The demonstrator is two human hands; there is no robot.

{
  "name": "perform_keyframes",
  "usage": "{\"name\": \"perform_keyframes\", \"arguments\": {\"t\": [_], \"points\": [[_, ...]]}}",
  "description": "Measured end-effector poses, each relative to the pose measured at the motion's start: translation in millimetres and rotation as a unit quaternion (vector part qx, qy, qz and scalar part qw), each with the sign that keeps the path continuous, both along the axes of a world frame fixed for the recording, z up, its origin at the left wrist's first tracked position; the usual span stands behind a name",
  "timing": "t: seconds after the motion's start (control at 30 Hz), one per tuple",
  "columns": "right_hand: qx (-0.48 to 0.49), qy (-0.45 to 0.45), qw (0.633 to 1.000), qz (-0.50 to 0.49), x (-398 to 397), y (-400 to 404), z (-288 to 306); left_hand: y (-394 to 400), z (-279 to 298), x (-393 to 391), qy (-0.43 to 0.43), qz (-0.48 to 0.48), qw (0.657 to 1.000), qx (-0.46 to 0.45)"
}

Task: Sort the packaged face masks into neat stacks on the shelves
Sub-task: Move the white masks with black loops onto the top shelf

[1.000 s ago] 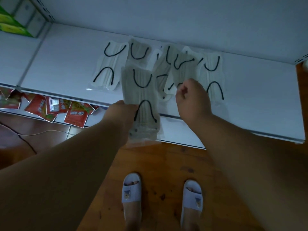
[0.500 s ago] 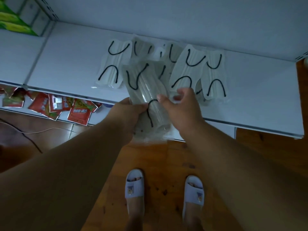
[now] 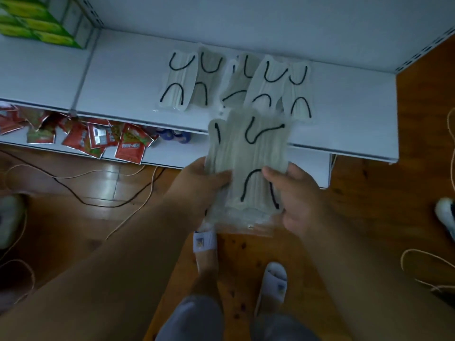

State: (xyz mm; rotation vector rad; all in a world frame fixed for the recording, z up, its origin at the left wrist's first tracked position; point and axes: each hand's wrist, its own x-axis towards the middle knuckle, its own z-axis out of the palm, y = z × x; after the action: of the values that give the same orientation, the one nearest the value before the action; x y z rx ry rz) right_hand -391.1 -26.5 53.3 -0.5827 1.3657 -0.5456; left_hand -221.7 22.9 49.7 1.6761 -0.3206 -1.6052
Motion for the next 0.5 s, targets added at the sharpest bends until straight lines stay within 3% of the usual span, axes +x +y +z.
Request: {"name": "perform_keyframes", "arguments": {"t": [0.1,0.23,0.3,0.4,0.5], "points": [[0.023,-0.020,0.999,-0.036,-21.3,19.5,26.3,24.6,22.0,-14.0,0.035,0.027,0.999,0.008],[-0.019,-0.021,1.000,0.004,-55.6,45.9,74.7,57.6,64.8,-49.5,-0.029,-0.057,0.998,-0.030],[-0.063,-0.002,0.998,0.021,-72.7,58.3,102.7,73.1,96.8,-72.9,-0.038,-0.023,0.998,-0.050],[-0.094,0.015,0.995,0.037,-97.3,74.8,151.1,96.6,147.7,-104.2,0.015,0.073,0.994,-0.078],[-0.121,0.010,0.991,0.056,-119.3,88.2,198.5,116.5,190.6,-124.5,0.047,0.095,0.989,-0.105]]}}
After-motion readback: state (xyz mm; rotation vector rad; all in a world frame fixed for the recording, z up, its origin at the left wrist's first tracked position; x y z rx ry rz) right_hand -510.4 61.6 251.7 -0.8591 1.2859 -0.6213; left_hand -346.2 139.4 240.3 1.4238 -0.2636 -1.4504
